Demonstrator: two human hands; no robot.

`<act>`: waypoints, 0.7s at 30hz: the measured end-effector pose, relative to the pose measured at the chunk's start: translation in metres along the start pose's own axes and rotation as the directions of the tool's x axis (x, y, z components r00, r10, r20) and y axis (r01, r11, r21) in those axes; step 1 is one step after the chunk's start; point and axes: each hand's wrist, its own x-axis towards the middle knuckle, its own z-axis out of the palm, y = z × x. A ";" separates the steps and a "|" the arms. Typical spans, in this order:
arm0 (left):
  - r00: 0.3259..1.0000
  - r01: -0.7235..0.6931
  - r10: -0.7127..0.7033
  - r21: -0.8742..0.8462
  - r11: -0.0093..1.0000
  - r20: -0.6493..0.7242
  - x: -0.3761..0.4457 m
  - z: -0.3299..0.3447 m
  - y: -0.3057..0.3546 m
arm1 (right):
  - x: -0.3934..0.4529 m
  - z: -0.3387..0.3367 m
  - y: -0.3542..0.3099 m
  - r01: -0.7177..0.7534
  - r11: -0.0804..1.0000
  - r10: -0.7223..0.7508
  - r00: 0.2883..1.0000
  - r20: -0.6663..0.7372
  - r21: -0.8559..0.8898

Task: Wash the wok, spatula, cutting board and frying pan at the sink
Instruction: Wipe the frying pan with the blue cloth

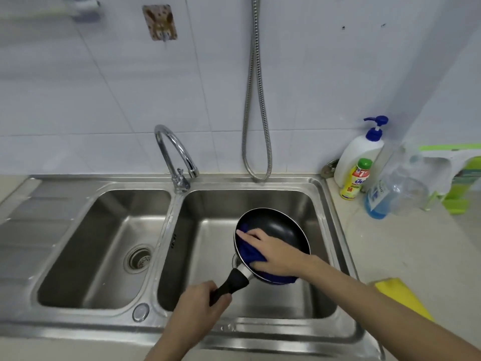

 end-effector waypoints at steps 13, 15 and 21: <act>0.971 0.167 -0.186 -0.135 0.977 -0.148 -0.027 0.013 -0.034 | 0.025 0.017 0.002 -0.304 0.795 0.371 0.928 0.024 -0.524; 0.972 0.152 -0.171 -0.123 0.981 -0.164 -0.025 0.009 -0.033 | 0.022 0.011 -0.006 -0.339 0.908 0.382 0.912 0.152 -0.248; 0.987 0.070 -0.066 0.019 0.997 -0.143 -0.020 0.019 -0.019 | 0.018 0.039 -0.045 -0.115 0.743 0.255 0.960 -0.120 0.660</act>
